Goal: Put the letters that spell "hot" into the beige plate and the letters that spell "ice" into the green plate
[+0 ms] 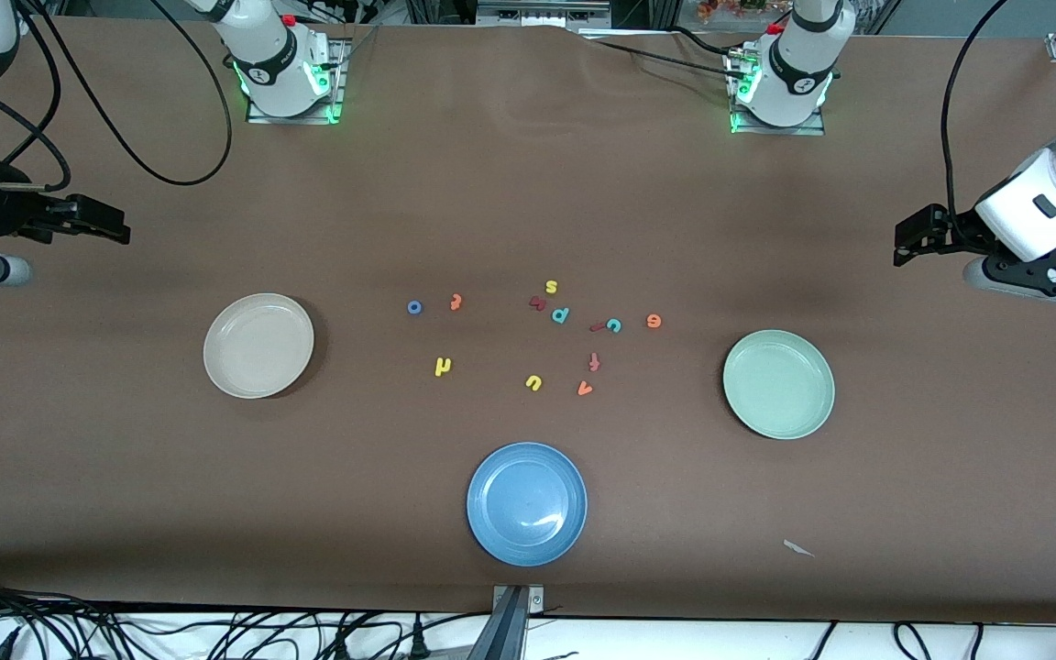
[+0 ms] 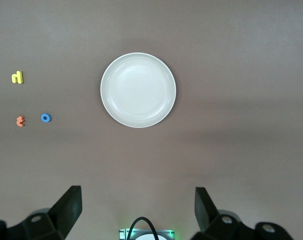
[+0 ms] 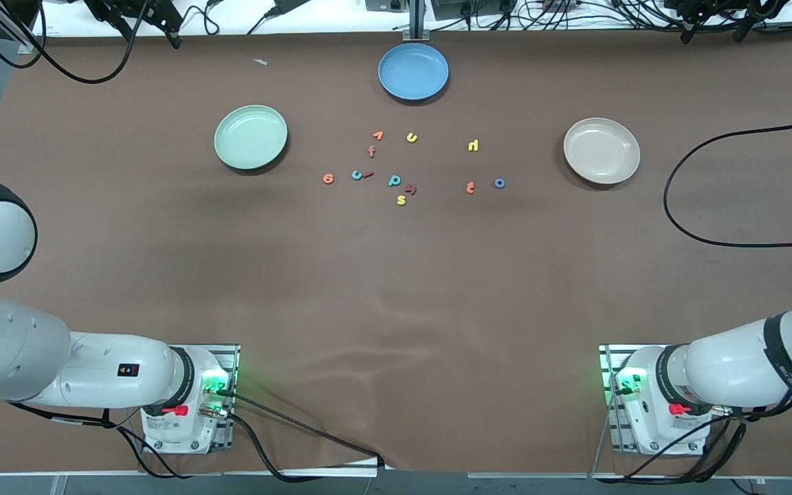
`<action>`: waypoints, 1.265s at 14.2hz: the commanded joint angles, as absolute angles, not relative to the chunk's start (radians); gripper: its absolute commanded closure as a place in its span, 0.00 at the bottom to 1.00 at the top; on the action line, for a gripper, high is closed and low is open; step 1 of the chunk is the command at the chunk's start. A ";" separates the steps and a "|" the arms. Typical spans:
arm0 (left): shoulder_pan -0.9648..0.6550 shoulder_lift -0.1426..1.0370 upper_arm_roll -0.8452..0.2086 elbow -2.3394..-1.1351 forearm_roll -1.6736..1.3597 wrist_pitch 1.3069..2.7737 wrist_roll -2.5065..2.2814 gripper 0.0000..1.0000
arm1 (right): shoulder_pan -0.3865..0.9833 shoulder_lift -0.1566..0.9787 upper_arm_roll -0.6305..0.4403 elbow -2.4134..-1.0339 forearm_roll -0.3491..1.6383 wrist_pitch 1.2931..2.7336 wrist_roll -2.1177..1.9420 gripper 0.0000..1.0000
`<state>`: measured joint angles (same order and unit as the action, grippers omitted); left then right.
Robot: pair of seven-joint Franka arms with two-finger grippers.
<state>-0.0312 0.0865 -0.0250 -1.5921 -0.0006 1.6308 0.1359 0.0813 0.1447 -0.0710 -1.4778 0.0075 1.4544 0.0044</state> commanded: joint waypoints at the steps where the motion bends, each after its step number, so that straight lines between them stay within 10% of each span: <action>1: -0.034 0.080 -0.026 -1.588 0.012 1.617 0.140 0.00 | 0.084 0.137 -0.075 -1.480 0.026 1.460 -0.008 0.00; 18: -0.028 0.081 -0.025 -1.582 0.003 1.618 0.130 0.00 | 0.083 0.130 -0.078 -1.480 0.025 1.470 -0.005 0.00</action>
